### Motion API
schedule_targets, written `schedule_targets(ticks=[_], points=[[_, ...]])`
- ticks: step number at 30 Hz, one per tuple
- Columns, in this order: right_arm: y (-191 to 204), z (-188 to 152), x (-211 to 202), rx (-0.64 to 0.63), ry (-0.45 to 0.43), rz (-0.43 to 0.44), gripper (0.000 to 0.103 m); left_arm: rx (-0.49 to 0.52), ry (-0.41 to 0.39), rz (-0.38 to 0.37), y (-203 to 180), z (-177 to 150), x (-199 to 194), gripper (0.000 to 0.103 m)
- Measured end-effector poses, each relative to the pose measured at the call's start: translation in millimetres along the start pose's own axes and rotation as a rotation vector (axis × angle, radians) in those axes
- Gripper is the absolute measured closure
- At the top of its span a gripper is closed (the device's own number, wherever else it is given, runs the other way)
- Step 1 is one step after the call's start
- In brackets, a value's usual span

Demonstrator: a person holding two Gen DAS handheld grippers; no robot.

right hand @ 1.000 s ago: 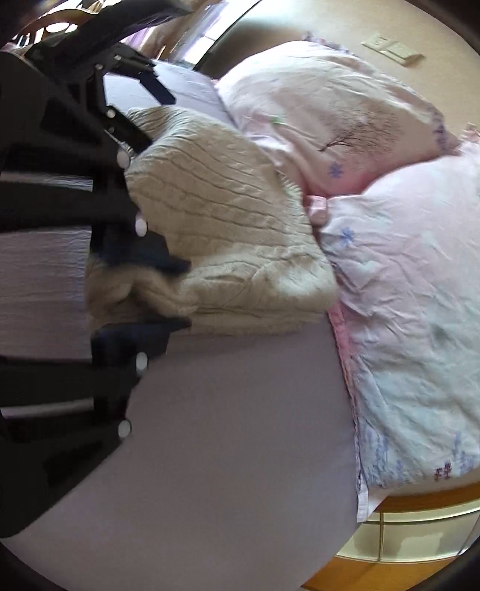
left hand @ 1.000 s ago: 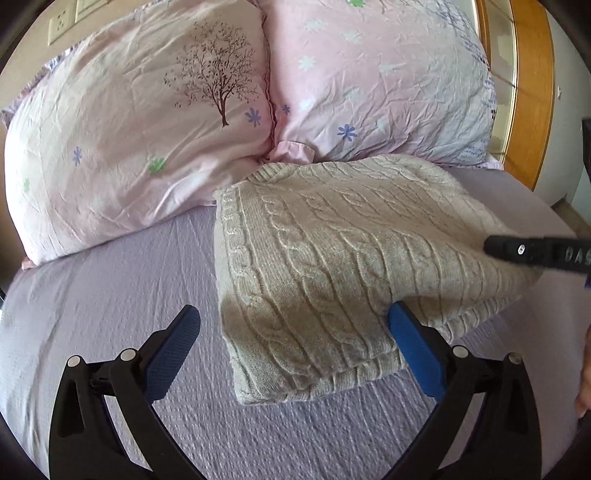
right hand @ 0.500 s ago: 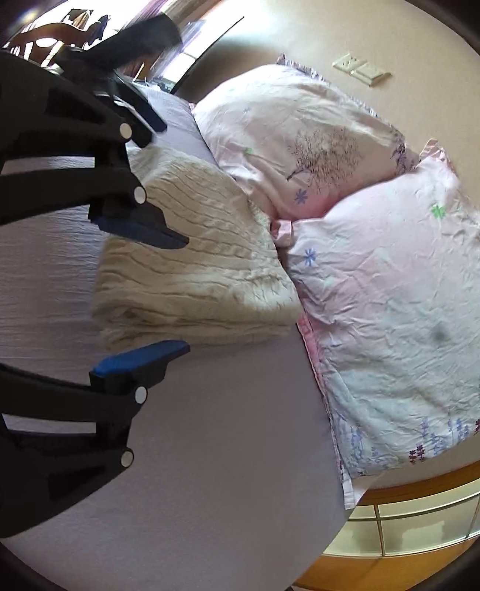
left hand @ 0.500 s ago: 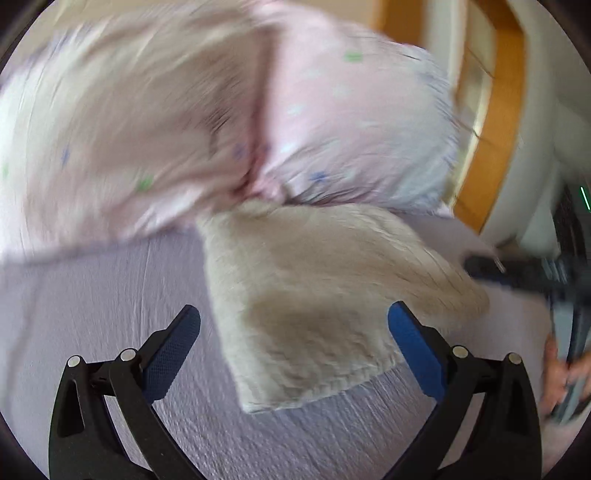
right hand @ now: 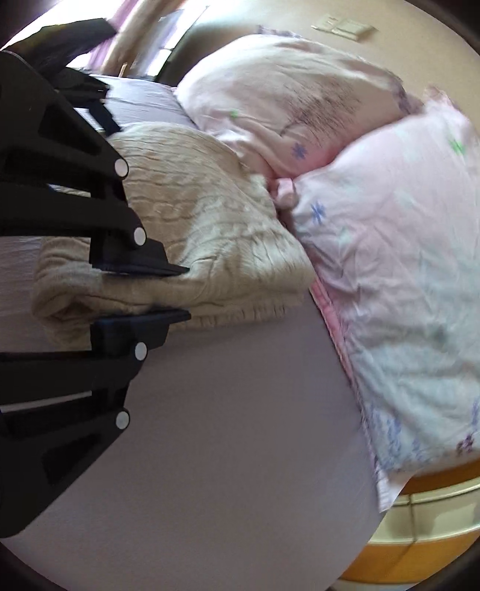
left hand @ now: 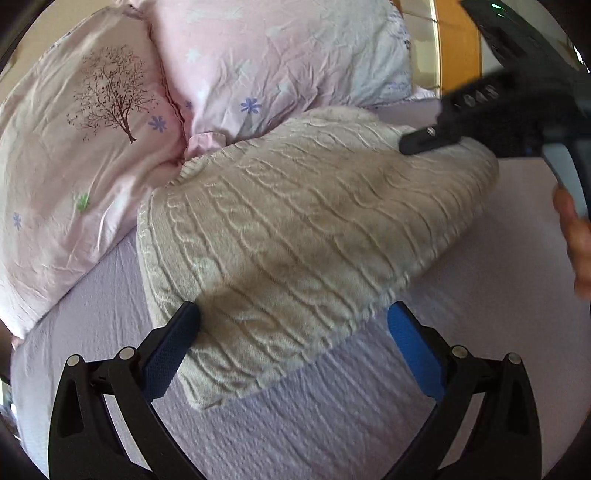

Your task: Fold small clothes

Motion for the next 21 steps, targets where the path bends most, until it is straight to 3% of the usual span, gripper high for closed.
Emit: schedule_targets(ticks=[1, 2, 3, 5, 8, 11, 17, 21], points=[[2.7, 0.0, -3.5, -0.015, -0.005, -0.001, 0.081, -0.002, -0.005, 0.000, 2.3, 0.1, -3.3, 0.001], [7.3, 0.6, -13.3, -0.031, -0.027, -0.002, 0.069, -0.016, -0.019, -0.005, 8.3, 1.7, -10.5, 0.001], [11.5, 1.9, -20.1, -0.031, -0.042, 0.008, 0.048, -0.037, -0.026, -0.013, 14.8, 3.8, -17.1, 0.001], [22.6, 3.3, -41.1, -0.011, -0.086, 0.076, 0.033, -0.090, -0.036, -0.012, 32.3, 6.3, -29.9, 0.001], [56.4, -19.1, -64.3, 0.051, -0.047, 0.241, 0.038, -0.148, -0.069, 0.046, 68.0, 3.4, -52.0, 0.001], [84.9, -59.8, -54.1, 0.139, 0.103, 0.359, 0.061, -0.178, -0.081, 0.099, 94.3, -0.7, -63.9, 0.001], [101.6, -102.6, -19.4, 0.256, 0.227, 0.342, 0.062, -0.200, -0.082, 0.157, 116.2, -10.0, -78.2, 0.001], [103.5, -102.9, -2.6, 0.311, 0.193, 0.298, 0.062, -0.207, -0.079, 0.164, 121.0, -13.0, -78.4, 0.001]])
Point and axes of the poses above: each gripper's, at about its wrist camera, not at the fingertips, and x roughly the way its jaws point, y to its left, z to its top, the point moved 10 cm from there along x, roughly the way its jaws point, and after that the axes turned 14 degrees about -y, right-handed, at the moved point
